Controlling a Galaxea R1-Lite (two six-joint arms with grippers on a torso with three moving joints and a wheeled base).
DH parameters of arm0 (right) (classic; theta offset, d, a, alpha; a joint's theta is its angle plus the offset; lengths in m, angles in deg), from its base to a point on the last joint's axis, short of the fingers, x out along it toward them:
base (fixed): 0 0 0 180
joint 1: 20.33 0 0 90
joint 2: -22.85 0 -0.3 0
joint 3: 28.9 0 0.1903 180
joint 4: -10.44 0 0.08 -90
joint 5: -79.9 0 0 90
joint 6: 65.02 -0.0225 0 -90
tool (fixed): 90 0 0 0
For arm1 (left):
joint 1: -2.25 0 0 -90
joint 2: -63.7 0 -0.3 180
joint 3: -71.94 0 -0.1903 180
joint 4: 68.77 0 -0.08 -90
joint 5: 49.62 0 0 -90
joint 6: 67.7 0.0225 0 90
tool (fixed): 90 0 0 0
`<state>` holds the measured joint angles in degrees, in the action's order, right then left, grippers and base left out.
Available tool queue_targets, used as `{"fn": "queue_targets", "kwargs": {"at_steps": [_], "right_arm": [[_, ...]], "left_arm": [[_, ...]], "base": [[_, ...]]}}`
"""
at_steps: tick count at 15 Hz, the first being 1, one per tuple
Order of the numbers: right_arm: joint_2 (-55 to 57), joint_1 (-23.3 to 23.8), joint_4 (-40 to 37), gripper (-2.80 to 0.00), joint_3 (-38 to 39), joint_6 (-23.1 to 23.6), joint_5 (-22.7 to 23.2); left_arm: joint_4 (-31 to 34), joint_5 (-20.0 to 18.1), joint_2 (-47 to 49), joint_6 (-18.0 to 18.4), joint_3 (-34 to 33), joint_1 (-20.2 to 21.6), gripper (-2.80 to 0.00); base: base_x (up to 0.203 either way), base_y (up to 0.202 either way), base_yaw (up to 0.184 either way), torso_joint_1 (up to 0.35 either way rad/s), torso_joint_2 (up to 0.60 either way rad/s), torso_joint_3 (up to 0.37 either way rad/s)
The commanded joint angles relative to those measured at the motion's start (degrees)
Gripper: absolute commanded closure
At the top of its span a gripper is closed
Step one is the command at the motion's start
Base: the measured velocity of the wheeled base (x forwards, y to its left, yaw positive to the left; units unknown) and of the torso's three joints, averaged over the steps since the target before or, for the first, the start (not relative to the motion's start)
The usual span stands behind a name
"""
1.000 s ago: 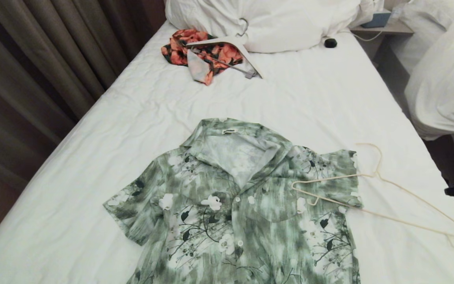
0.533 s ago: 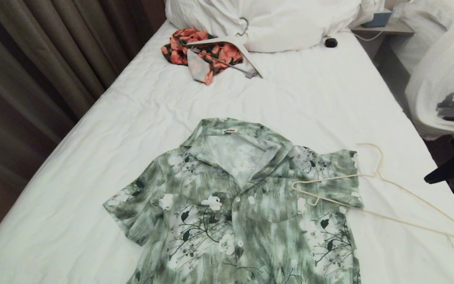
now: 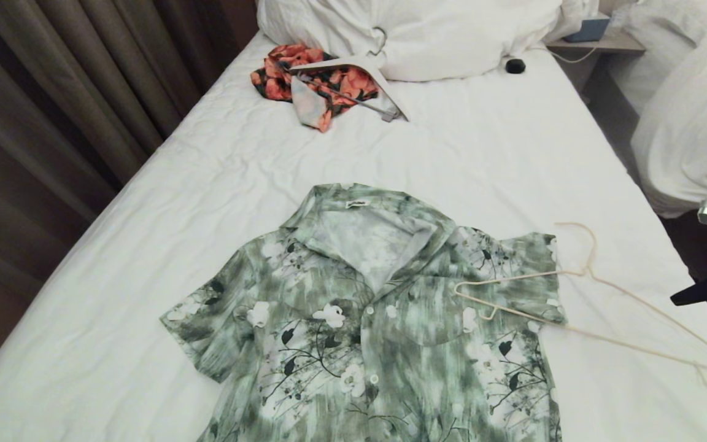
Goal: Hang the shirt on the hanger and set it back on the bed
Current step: Lift the shirt and hanger
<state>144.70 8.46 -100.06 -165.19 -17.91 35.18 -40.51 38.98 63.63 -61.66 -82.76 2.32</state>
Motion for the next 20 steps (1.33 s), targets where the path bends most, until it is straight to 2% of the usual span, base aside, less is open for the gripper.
{"fn": "queue_targets", "kwargs": {"at_steps": [1, 6, 10, 11, 12, 14, 18, 20], "right_arm": [[2.33, 1.69, -0.52, 0.00, -0.26, 3.56, 0.65], [3.64, 1.97, -0.52, 0.00, -0.28, 5.31, 1.33], [5.77, 1.71, 4.00, 0.00, -0.28, 7.47, 4.81], [5.77, 1.66, 4.68, -2.40, -0.28, 7.74, 4.81], [5.77, 1.41, 6.63, -2.80, -0.28, 7.76, 4.82], [5.95, 1.32, 8.38, -2.80, -0.28, 7.93, 6.59], [8.82, -0.35, 10.57, -2.80, -0.01, 8.34, 17.99], [9.75, -3.17, 9.00, -2.80, 0.47, 8.39, 20.16]], "left_arm": [[0.02, 0.00, 0.07, 0.03, 0.01, 0.01, 0.00], [0.02, 0.00, 0.07, 0.03, 0.01, 0.01, 0.00], [0.02, 0.00, 0.07, 0.03, 0.01, 0.01, 0.00], [0.02, 0.00, 0.07, 0.03, 0.01, 0.01, 0.00], [0.02, 0.00, 0.07, 0.03, 0.01, 0.01, 0.00], [0.02, 0.00, 0.07, 0.03, 0.01, 0.01, 0.00], [0.02, 0.00, 0.07, 0.03, 0.01, 0.01, 0.00], [0.02, 0.00, 0.07, 0.03, 0.01, 0.01, 0.00]], "base": [[0.000, 0.000, 0.000, 0.000, 0.00, 0.000], [0.000, 0.000, 0.000, 0.000, 0.00, 0.000], [0.000, 0.000, 0.000, 0.000, 0.00, 0.000], [0.000, 0.000, 0.000, 0.000, 0.00, 0.000], [0.000, 0.000, 0.000, 0.000, 0.00, 0.000], [0.000, 0.000, 0.000, 0.000, 0.00, 0.000], [0.000, 0.000, 0.000, 0.000, 0.00, 0.000], [0.000, 0.000, 0.000, 0.000, 0.00, 0.000]]}}
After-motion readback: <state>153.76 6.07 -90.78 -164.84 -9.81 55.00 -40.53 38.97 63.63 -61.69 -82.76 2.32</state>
